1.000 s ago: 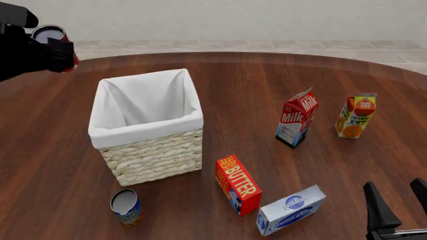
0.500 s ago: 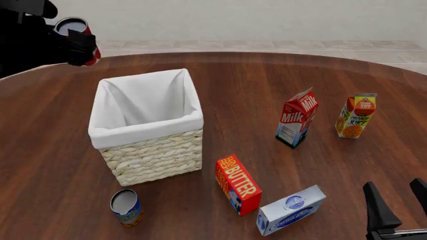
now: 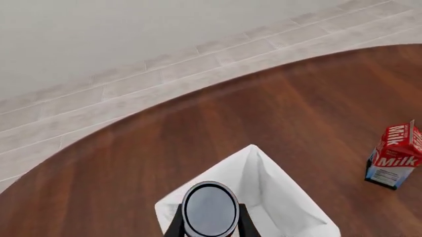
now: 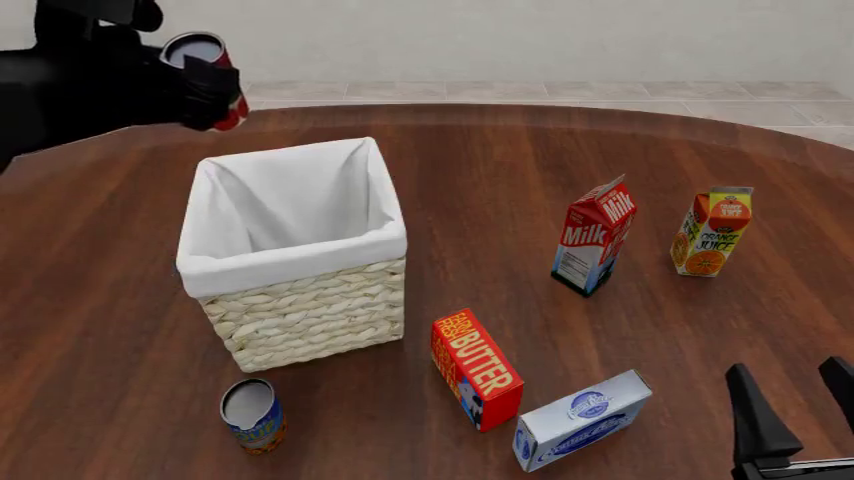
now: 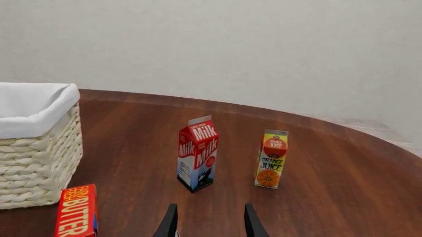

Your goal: Pick up the alphabet soup and the tomato sauce, and put them in the basket.

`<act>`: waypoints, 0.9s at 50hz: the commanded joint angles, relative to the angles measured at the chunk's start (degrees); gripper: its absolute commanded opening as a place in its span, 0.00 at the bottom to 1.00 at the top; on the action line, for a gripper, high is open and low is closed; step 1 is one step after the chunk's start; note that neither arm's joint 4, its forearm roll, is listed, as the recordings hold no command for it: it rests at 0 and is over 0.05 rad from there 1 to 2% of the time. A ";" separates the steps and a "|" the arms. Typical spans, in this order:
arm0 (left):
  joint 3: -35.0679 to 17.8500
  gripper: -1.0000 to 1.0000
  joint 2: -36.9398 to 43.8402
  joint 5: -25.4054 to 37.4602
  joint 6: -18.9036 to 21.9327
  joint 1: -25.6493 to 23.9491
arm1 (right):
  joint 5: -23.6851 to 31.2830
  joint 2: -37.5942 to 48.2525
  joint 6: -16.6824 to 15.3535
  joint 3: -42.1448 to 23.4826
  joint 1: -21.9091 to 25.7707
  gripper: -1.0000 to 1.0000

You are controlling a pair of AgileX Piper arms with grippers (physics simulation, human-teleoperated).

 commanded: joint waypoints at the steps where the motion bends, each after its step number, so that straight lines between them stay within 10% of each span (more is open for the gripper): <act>1: 0.02 0.00 0.99 -0.77 0.24 -2.16 | 0.00 0.00 -0.10 -0.03 0.15 1.00; 45: 1.88 0.00 8.80 -3.65 -1.03 -4.58 | 0.17 -0.01 -0.24 0.02 0.59 1.00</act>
